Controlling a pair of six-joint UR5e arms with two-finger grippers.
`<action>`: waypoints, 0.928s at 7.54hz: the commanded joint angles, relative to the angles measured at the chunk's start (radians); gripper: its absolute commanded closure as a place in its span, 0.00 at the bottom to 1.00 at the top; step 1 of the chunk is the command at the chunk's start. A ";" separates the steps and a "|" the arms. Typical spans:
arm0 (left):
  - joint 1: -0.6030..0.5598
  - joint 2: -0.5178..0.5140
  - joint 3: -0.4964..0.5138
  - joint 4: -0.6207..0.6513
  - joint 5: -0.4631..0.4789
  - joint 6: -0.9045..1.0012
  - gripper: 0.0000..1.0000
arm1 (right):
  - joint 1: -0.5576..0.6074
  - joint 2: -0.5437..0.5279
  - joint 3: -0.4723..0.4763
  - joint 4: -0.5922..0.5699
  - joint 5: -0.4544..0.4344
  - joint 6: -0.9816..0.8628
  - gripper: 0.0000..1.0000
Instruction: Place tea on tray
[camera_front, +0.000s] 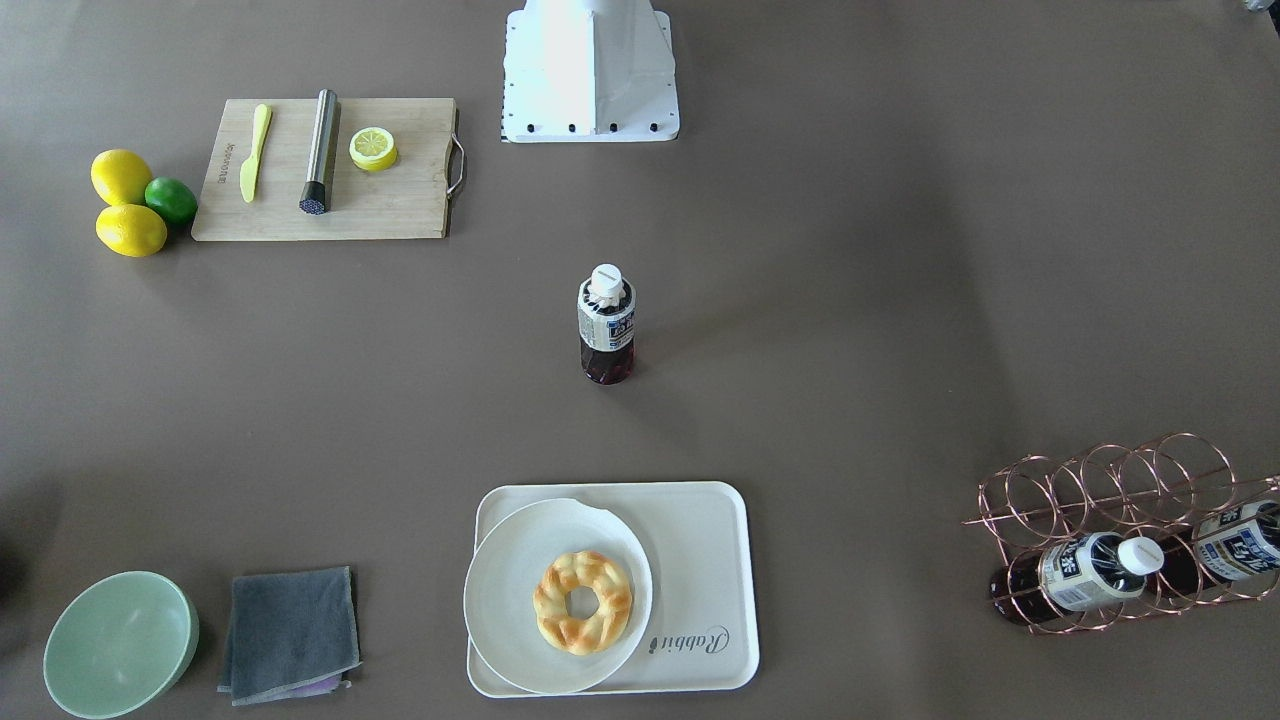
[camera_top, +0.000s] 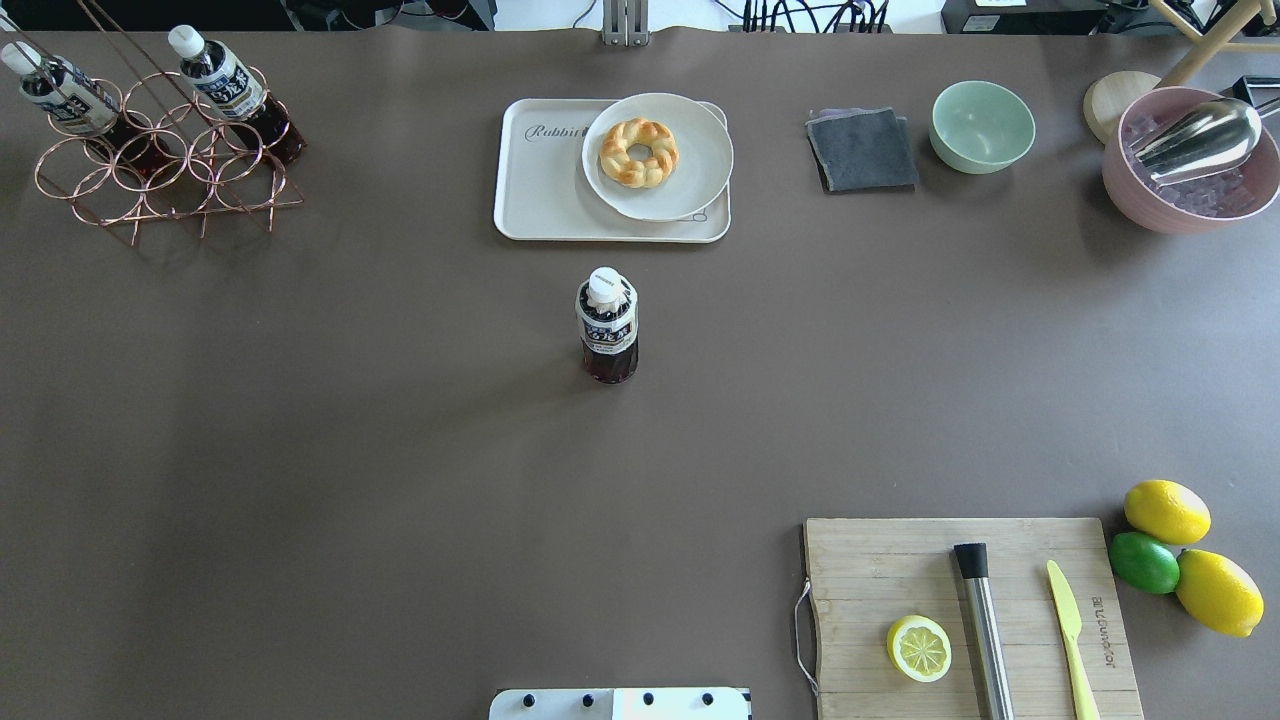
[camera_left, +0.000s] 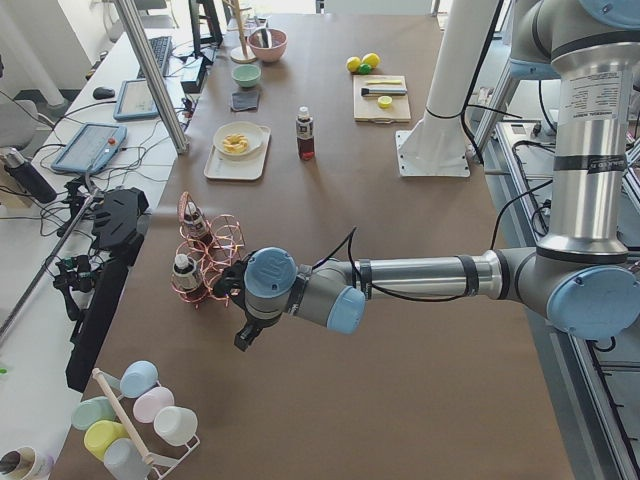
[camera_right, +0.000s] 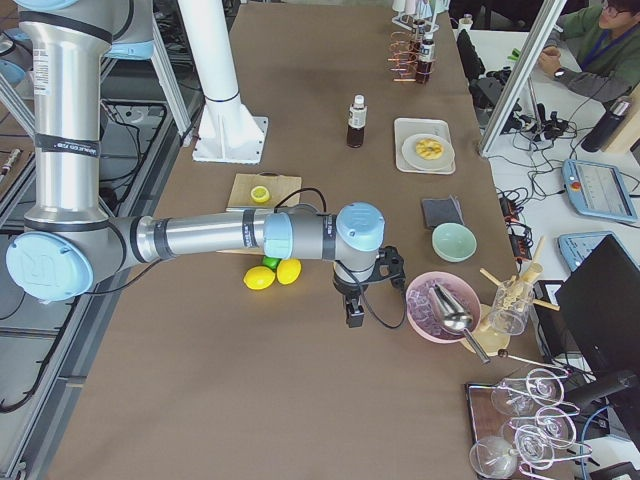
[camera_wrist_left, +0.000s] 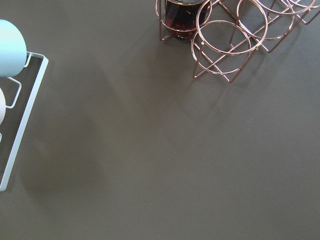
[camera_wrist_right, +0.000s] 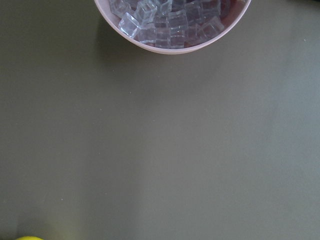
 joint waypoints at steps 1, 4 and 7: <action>-0.002 0.007 -0.015 -0.013 -0.003 -0.001 0.02 | -0.027 0.056 0.023 0.012 0.001 0.013 0.00; -0.003 0.029 -0.017 -0.081 0.000 -0.001 0.02 | -0.112 0.093 0.115 0.118 -0.002 0.103 0.00; -0.003 0.029 -0.017 -0.089 -0.004 -0.001 0.02 | -0.334 0.177 0.184 0.353 -0.074 0.639 0.00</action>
